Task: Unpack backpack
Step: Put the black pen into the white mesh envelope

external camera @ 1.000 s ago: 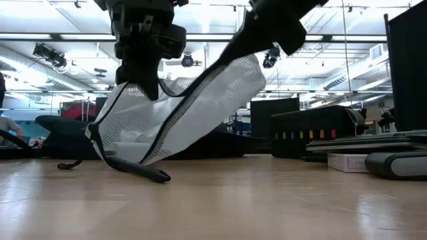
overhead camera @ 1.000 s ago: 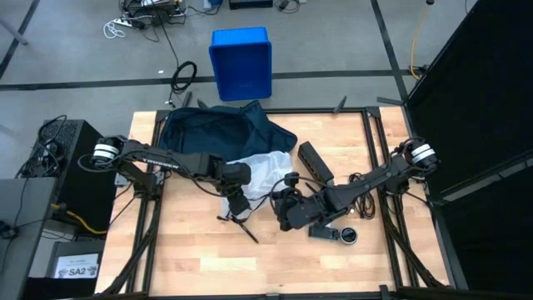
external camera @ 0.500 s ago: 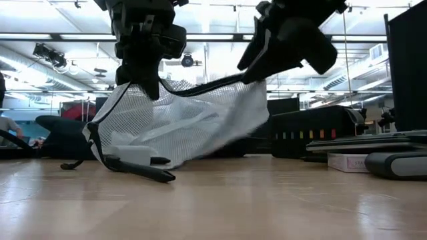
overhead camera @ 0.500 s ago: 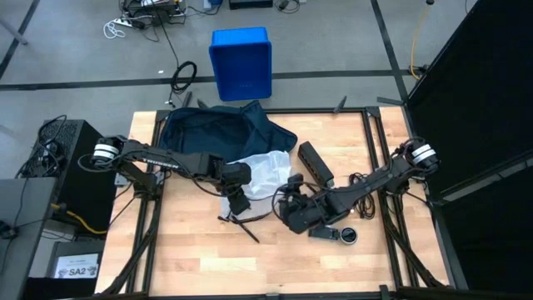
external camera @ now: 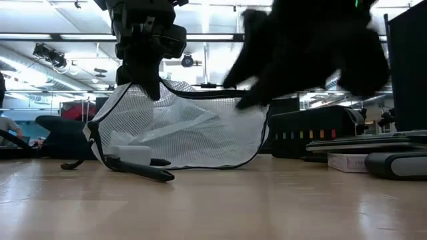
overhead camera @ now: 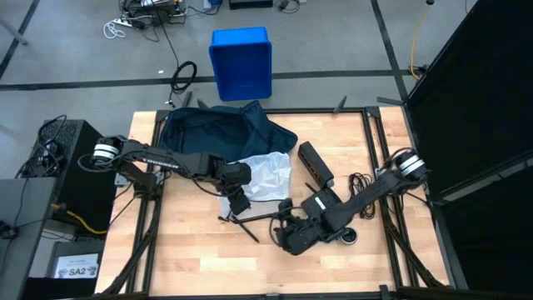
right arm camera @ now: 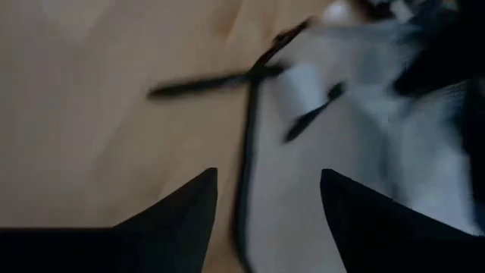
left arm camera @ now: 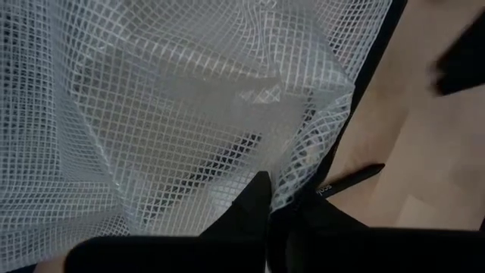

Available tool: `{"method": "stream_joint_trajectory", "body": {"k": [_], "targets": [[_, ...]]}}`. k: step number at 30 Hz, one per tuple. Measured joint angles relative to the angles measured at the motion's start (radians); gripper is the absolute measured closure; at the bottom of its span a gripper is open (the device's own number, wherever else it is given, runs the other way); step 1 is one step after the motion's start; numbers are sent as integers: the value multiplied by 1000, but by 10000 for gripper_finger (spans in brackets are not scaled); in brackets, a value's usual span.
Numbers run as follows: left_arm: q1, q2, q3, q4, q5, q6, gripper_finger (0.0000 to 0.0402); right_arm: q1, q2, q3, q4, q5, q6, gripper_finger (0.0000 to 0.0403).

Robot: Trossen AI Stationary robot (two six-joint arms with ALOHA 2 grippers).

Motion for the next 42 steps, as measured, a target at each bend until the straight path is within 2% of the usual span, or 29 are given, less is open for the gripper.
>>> {"method": "stream_joint_trajectory", "body": {"k": [6,9,13,18,24,28,34,42], "targets": [[0,0,0,-1,-2,-2,402,-33,122,122,-228,12,-3,210],[0,0,0,-2,-2,-3,402,-43,138,156,-370,33,-5,209],[0,0,0,-1,-2,-3,402,-53,137,157,-467,40,-16,206],[0,0,0,0,-1,-2,402,-78,155,155,-449,25,-62,213],[0,0,0,-1,1,-3,402,-127,184,157,-383,53,-110,230],[0,0,0,-2,2,-4,402,-148,199,158,-375,113,-123,263],[0,0,0,-1,5,-4,402,-167,203,155,-386,211,-124,388],[0,0,0,-3,6,-5,402,-143,191,164,-370,276,-105,403]]}}
